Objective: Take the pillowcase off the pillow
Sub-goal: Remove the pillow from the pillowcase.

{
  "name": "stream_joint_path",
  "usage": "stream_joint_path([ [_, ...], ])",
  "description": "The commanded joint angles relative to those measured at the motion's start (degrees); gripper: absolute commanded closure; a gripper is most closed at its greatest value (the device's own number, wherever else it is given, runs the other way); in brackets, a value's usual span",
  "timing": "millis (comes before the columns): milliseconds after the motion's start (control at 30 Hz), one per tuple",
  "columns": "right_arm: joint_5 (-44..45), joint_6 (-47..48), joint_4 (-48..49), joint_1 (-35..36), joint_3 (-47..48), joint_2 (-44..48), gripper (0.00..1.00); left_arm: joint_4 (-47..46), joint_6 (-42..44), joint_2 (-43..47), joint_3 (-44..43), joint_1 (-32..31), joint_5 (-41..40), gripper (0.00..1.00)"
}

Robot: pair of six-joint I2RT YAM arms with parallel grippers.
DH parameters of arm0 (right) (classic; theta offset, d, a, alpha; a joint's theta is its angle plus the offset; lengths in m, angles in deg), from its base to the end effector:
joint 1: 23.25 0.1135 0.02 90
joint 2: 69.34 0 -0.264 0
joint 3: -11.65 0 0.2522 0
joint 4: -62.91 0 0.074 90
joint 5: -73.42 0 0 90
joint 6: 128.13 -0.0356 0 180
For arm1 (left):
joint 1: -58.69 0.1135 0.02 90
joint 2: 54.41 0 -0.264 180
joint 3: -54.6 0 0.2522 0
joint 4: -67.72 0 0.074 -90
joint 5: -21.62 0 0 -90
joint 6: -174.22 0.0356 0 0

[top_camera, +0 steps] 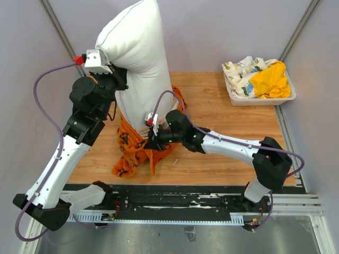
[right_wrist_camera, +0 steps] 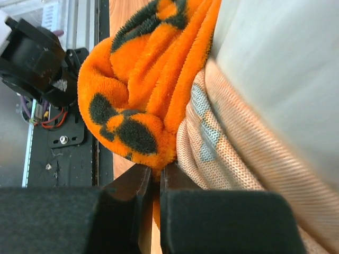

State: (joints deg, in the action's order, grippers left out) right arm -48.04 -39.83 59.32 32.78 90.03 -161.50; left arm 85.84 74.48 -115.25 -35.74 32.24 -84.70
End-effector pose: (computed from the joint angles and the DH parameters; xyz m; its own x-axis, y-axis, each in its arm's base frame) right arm 0.1938 0.3210 0.2861 -0.1960 -0.2456 -0.9494 -0.9804 0.0708 0.1841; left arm 0.1987 -0.0877 0.4896 0.1435 -0.2527 -0.9568 0.2081 0.9529 -0.2205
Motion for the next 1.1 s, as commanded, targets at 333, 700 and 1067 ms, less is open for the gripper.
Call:
stream_joint_path([
  [333,2.19,-5.41,0.16,6.97,-12.85,2.3,0.95,-10.31,1.95,0.93,-11.11,0.27,-9.79,1.0],
  [700,12.15,1.68,0.17,5.79,-3.43,25.12,0.04,-9.0,0.7,1.46,-7.95,0.26,-5.12,1.0],
  [1067,14.21,-3.55,0.65,-2.36,-0.74,9.2,0.62,-9.02,0.07,2.08,-7.12,0.27,-3.9,1.0],
])
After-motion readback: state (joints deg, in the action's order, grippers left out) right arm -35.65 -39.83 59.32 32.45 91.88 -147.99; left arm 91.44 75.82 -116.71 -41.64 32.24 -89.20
